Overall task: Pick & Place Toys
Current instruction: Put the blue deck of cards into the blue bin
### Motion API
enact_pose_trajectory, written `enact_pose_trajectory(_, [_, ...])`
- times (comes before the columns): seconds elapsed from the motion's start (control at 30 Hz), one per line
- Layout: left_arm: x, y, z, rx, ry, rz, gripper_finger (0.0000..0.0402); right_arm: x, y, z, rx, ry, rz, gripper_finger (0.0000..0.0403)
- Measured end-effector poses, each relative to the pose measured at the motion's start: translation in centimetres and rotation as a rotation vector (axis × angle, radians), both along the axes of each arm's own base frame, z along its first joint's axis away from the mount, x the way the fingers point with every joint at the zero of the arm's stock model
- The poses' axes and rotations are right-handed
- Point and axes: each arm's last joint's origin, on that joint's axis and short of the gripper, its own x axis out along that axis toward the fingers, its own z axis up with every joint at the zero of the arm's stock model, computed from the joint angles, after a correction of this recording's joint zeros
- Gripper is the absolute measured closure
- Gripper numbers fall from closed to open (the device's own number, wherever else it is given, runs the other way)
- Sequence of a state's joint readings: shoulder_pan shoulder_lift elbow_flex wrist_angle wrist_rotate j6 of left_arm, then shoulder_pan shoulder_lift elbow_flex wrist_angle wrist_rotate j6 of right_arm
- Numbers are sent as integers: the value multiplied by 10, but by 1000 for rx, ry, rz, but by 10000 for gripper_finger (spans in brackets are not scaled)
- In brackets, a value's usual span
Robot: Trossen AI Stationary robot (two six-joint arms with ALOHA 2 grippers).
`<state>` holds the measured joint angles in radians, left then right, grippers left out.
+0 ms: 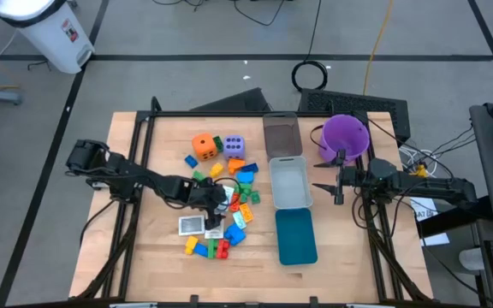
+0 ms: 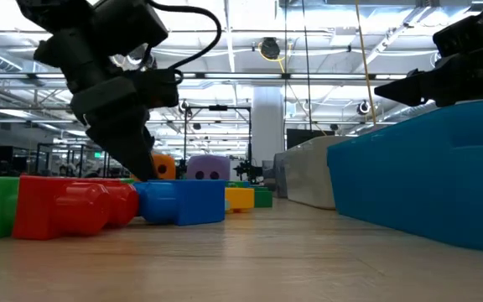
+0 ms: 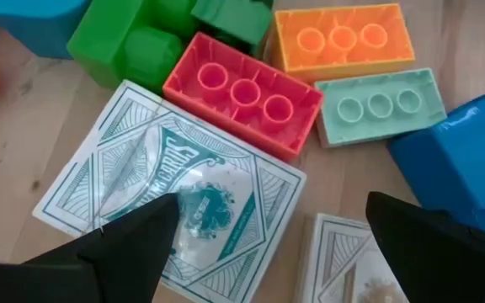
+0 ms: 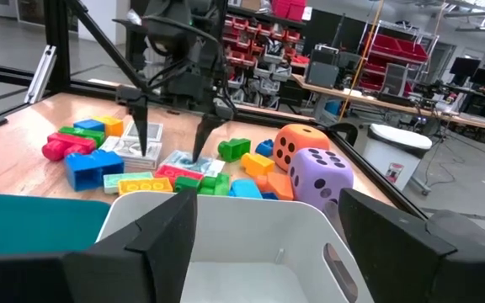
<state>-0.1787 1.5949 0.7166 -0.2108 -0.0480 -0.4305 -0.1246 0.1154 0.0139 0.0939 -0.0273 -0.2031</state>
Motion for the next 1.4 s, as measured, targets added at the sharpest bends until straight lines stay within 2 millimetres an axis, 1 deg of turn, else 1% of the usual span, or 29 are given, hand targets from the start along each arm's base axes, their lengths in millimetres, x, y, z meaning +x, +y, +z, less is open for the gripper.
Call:
enact_pose_trajectory(0.07, [-5,1,0,-2,54,7,9,0,0,0,0,-3,0,140])
enact_pose_trajectory(0.17, [-22,3,5,-11,175,39,9,0,0,0,0,-3,0,140])
enact_pose_trajectory(0.3, [-38,2,21,-40,261,102,9,0,0,0,0,-1,0,140])
enact_pose_trajectory(0.4, [-46,-1,28,-61,273,117,9,0,0,0,0,-1,0,140])
enact_pose_trajectory(0.5, [-47,-6,29,-93,270,141,9,0,0,0,0,-1,0,140])
enact_pose_trajectory(0.63, [-41,-6,29,-117,226,190,9,0,0,0,0,-1,0,140])
enact_pose_trajectory(0.7, [-40,-5,29,-148,222,206,9,0,0,0,0,-2,0,140])
enact_pose_trajectory(0.8, [-38,-3,30,-219,233,166,9,0,0,0,0,-2,0,140])
enact_pose_trajectory(1.1, [-36,5,31,-261,233,250,9,0,0,0,0,-2,0,140])
enact_pose_trajectory(1.23, [-37,11,31,-333,273,266,9,0,0,0,0,-2,0,140])
enact_pose_trajectory(1.3, [-40,15,32,-363,334,336,9,0,0,0,0,-3,0,140])
enact_pose_trajectory(1.33, [-42,16,34,-342,369,391,9,0,0,0,0,-3,0,140])
enact_pose_trajectory(1.4, [-49,16,39,-238,437,506,9,0,0,0,0,-2,0,140])
